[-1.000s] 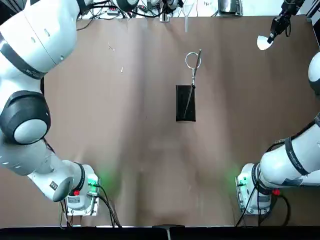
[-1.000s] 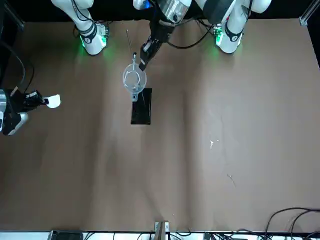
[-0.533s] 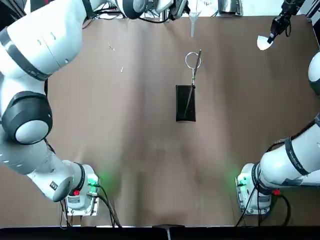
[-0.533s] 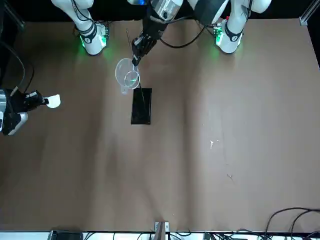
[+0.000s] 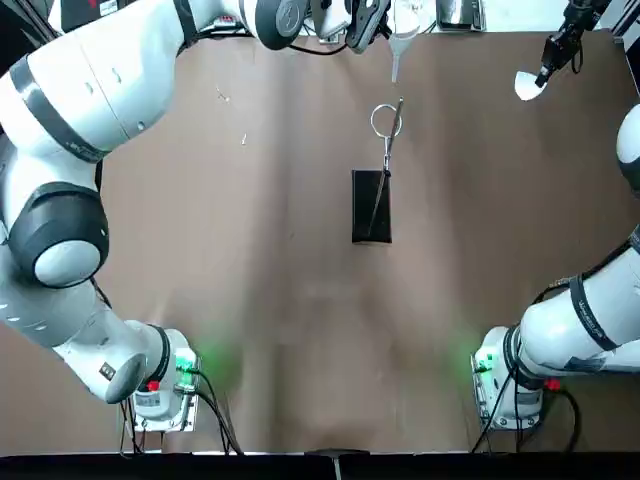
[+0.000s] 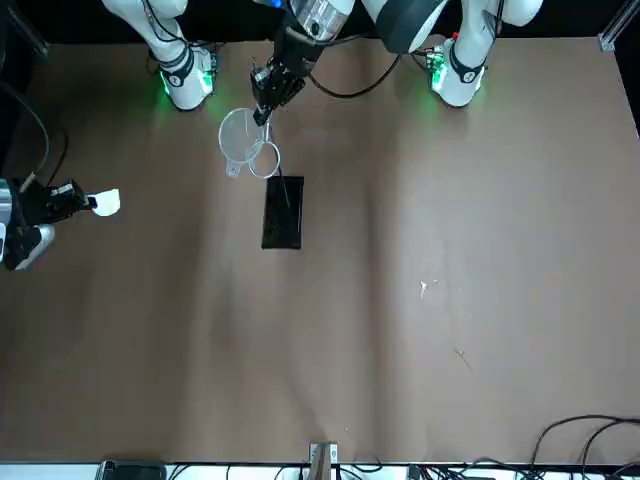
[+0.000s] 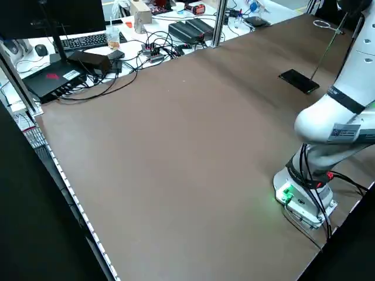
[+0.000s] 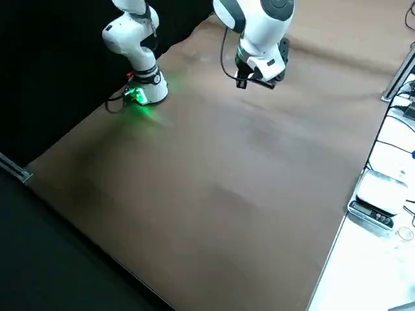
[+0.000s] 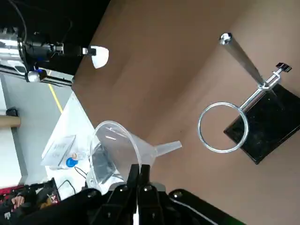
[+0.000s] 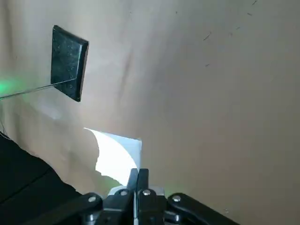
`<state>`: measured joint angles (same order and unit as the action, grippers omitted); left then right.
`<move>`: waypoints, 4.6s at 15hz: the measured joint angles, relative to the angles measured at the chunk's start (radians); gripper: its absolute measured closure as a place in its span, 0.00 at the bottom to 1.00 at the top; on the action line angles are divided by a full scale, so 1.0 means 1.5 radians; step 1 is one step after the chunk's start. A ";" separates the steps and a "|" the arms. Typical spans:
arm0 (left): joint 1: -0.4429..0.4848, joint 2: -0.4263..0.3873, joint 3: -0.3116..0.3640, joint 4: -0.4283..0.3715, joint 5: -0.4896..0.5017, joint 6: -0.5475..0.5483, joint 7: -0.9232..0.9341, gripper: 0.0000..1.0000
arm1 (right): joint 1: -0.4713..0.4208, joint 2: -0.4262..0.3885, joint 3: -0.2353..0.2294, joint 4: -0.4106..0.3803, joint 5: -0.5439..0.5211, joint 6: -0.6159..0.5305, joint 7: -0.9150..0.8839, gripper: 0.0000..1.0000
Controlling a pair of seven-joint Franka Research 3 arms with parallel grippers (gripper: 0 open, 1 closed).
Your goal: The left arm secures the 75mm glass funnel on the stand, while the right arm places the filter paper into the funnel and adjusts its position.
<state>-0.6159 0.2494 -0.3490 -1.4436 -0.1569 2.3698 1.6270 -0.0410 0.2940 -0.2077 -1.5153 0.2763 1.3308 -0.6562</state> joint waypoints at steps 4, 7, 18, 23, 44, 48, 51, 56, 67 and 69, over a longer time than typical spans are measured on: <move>0.004 0.001 -0.009 -0.009 -0.037 -0.002 0.050 0.98 | 0.000 0.000 0.000 0.000 0.000 0.000 0.000 0.99; 0.004 0.001 -0.014 -0.021 -0.040 -0.004 0.068 0.98 | -0.001 0.000 0.000 0.000 0.000 0.000 0.000 0.99; 0.114 -0.034 -0.122 -0.089 -0.045 -0.011 0.092 0.98 | -0.002 0.000 0.000 -0.001 0.000 0.000 0.000 0.99; 0.115 -0.034 -0.130 -0.114 -0.045 0.004 0.093 0.98 | -0.002 0.000 0.000 -0.001 0.000 0.000 0.000 0.99; 0.164 -0.051 -0.190 -0.247 -0.045 0.148 0.104 0.98 | 0.096 -0.036 0.016 0.005 0.108 -0.058 0.138 0.99; 0.164 -0.051 -0.191 -0.264 -0.045 0.176 0.104 0.98 | 0.156 -0.058 0.018 0.005 0.138 -0.058 0.227 0.99; 0.164 -0.051 -0.193 -0.273 -0.045 0.185 0.105 0.98 | 0.176 -0.074 0.018 0.005 0.181 -0.064 0.275 0.99; 0.162 -0.051 -0.194 -0.281 -0.045 0.190 0.109 0.98 | 0.213 -0.081 0.018 0.005 0.233 -0.063 0.339 0.99; 0.159 -0.051 -0.195 -0.313 -0.045 0.235 0.109 0.97 | 0.250 -0.081 0.018 0.005 0.233 -0.054 0.353 0.99; 0.158 -0.051 -0.195 -0.313 -0.045 0.237 0.109 0.96 | 0.250 -0.081 0.018 0.005 0.233 -0.051 0.353 0.99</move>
<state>-0.3794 0.1731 -0.6422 -1.9138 -0.2237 2.7252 1.7910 0.3337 0.1733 -0.1814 -1.5075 0.6256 1.2547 -0.1267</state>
